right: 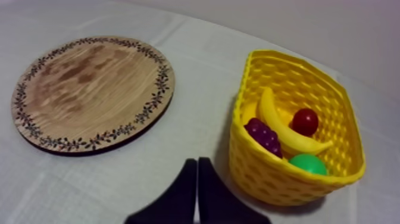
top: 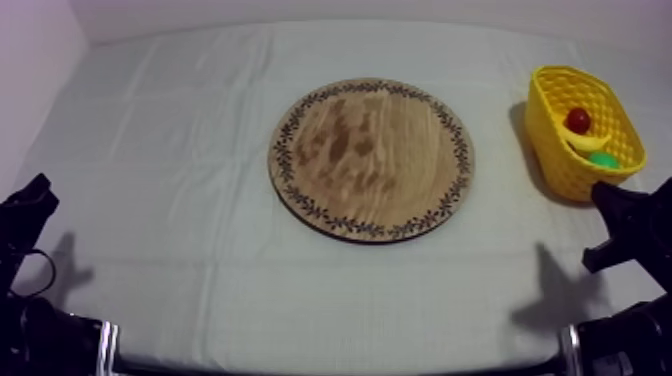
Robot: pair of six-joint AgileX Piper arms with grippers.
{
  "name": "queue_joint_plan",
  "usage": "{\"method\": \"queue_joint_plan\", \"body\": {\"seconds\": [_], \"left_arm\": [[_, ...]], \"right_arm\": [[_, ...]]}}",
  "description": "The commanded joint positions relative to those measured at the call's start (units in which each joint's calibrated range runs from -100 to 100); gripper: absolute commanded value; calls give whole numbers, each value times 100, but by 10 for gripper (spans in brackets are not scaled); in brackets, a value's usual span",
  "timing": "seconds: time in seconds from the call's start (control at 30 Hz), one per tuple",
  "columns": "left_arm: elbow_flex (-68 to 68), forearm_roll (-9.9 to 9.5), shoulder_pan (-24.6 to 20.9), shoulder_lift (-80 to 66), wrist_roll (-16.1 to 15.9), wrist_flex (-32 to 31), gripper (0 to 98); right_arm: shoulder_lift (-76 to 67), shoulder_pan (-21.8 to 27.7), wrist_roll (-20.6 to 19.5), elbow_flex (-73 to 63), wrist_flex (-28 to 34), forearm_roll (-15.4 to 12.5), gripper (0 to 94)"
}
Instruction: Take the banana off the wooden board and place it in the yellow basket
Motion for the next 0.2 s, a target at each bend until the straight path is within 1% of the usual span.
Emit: {"method": "queue_joint_plan", "body": {"seconds": [0.0,0.17], "left_arm": [[3,-2,1,0,0,0,1],[3,-2,1,0,0,0,1]], "right_arm": [[-4,-8,428,1,15,27,5],[-4,-15,307,7,6,32,5]]}}
